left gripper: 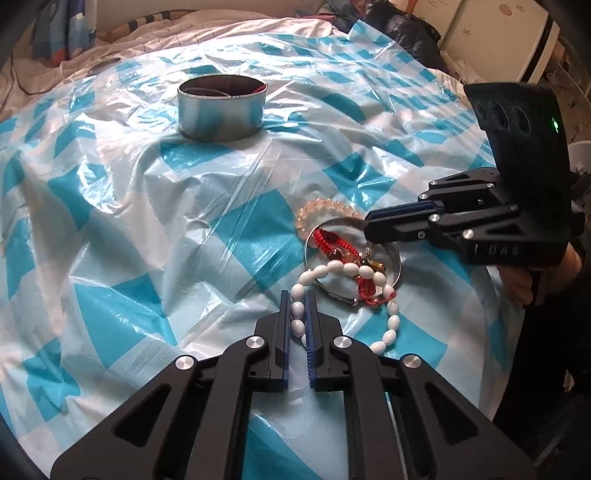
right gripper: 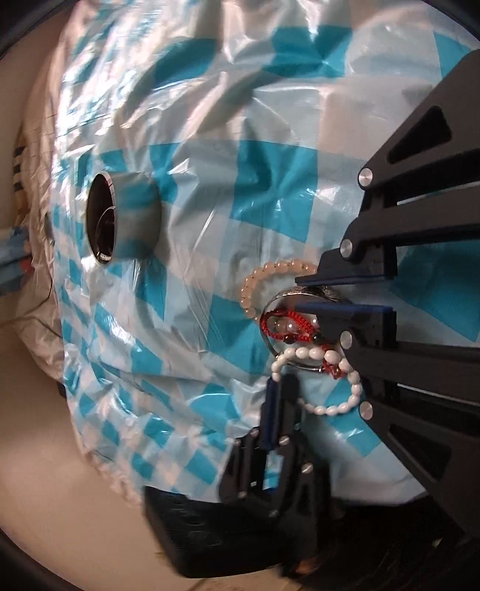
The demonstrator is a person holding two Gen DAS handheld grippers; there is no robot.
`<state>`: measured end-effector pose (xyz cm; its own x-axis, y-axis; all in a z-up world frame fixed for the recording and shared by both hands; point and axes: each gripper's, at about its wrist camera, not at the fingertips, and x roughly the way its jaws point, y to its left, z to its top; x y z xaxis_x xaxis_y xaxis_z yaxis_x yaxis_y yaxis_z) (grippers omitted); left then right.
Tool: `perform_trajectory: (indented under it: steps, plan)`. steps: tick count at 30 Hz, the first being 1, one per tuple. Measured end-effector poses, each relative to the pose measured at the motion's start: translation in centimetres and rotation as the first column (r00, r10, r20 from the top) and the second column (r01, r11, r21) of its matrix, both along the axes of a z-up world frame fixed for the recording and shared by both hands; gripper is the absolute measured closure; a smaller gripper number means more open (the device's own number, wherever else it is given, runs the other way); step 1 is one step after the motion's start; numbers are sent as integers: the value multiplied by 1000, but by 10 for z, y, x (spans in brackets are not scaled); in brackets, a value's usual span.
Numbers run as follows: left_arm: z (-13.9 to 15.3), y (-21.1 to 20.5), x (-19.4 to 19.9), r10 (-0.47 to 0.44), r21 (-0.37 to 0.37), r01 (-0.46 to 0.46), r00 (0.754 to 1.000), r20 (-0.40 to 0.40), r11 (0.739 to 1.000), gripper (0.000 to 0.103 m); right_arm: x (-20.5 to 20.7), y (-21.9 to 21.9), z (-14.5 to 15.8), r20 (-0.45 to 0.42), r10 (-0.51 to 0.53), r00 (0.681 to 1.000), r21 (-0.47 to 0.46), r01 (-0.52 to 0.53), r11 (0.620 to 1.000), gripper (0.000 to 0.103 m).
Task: Organize jewelry
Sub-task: 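Grasp the white bead bracelet with the left gripper while the right grasps the silver bangle, then lower both bracelets into the silver tin and open both grippers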
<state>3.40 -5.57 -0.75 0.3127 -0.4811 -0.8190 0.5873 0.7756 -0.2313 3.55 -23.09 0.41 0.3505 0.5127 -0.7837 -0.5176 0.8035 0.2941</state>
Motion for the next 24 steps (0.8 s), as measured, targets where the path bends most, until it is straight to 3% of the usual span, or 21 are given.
perform_trajectory:
  steps: [5,10,14,20,22,24]
  plan:
    - [28,22,2,23,-202,-17,999,26,979,97,7,-27,14,-32,-48,998,200,53,978,97]
    - [47,38,0,47,-331,-28,998,52,943,97,11,-44,28,-44,-83,996,345,93,934,97]
    - [62,47,-2,38,-437,2,996,84,899,97,16,-54,33,-38,-136,990,363,140,921,97]
    - [75,62,-3,57,-549,9,993,102,836,97,20,-59,36,-7,-194,981,311,187,932,97]
    - [78,66,-4,61,-570,11,992,106,822,97,22,-61,33,-16,-191,982,316,186,930,97]
    - [79,66,-2,70,-560,4,991,112,829,97,22,-63,35,-17,-188,982,343,182,921,97]
